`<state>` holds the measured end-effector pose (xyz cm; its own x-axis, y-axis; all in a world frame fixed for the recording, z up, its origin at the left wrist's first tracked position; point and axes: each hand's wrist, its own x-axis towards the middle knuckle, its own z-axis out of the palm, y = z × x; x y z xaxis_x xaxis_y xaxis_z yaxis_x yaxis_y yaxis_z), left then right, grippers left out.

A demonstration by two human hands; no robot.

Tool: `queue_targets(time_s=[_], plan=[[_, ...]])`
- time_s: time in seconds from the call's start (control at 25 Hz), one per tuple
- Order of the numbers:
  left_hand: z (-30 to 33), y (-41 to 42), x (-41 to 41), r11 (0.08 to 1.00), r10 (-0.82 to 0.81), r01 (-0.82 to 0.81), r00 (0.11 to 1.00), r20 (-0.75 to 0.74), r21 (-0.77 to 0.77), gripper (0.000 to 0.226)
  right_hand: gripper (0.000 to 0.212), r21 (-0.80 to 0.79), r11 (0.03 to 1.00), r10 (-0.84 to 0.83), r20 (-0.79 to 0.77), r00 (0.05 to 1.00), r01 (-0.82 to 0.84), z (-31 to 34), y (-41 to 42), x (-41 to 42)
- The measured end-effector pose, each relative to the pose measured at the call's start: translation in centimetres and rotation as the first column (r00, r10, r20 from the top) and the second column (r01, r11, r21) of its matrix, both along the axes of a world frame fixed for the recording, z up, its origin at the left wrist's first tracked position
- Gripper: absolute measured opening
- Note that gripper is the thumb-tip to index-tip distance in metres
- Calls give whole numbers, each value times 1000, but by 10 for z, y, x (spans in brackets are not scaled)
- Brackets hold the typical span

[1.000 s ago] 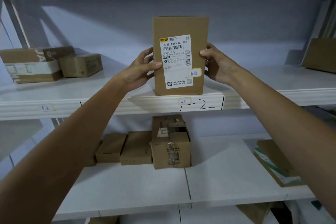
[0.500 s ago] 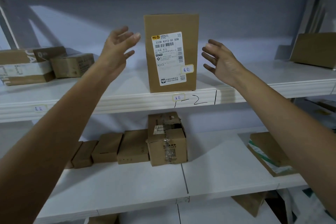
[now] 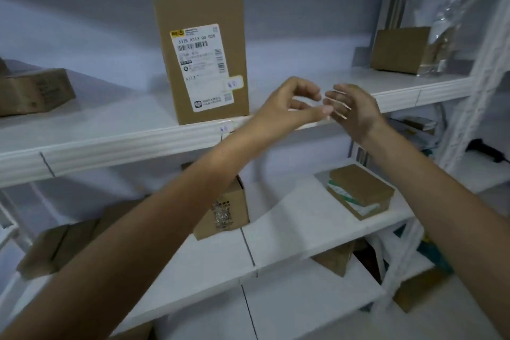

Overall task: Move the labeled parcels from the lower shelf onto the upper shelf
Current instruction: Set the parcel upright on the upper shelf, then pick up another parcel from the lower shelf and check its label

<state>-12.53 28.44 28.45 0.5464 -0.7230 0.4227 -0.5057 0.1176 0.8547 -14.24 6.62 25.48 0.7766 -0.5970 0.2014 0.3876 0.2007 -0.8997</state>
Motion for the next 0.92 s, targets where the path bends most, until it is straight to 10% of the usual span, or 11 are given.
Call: queue_targets(time_s=[0.32, 0.92], plan=[[-158, -141, 7, 937, 130, 33, 890, -437, 348, 39, 13, 52, 989, -114, -326, 939, 138, -97, -93, -88], [-249, -318, -7, 883, 445, -160, 590, -674, 442, 15, 27, -199, 954, 23, -696, 717, -225, -193, -287, -103]])
